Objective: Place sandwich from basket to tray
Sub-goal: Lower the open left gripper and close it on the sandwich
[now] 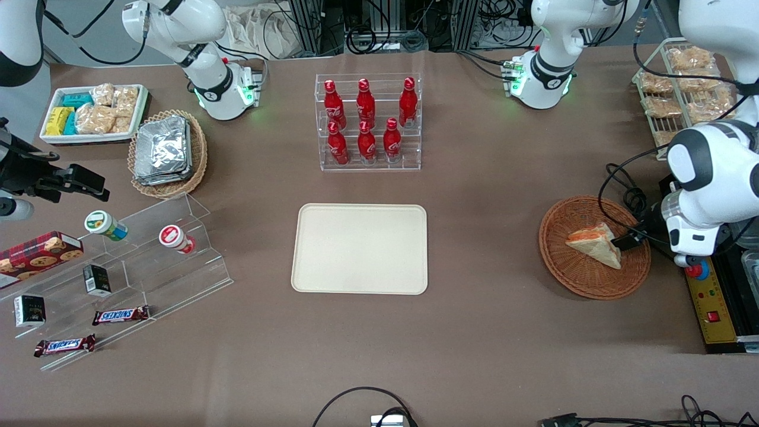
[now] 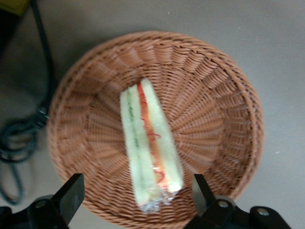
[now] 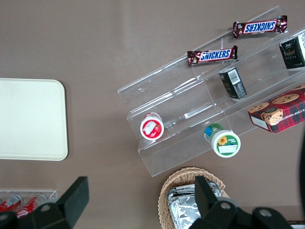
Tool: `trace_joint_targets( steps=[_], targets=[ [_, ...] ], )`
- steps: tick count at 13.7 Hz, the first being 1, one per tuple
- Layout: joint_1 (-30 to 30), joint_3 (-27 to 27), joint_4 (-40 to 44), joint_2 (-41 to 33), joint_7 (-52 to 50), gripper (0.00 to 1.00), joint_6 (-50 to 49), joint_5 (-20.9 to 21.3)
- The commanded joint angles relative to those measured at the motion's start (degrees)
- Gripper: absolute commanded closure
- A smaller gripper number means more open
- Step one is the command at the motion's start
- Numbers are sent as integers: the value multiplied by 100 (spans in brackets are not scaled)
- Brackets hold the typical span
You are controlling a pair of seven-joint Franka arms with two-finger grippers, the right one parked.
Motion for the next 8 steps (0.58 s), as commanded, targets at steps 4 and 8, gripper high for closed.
trace_joint_targets(
  steps=[4, 8],
  targets=[
    [21, -28, -52, 182, -342, 0, 77, -208],
    [-14, -37, -26, 322, -675, 0, 95, -287]
  ],
)
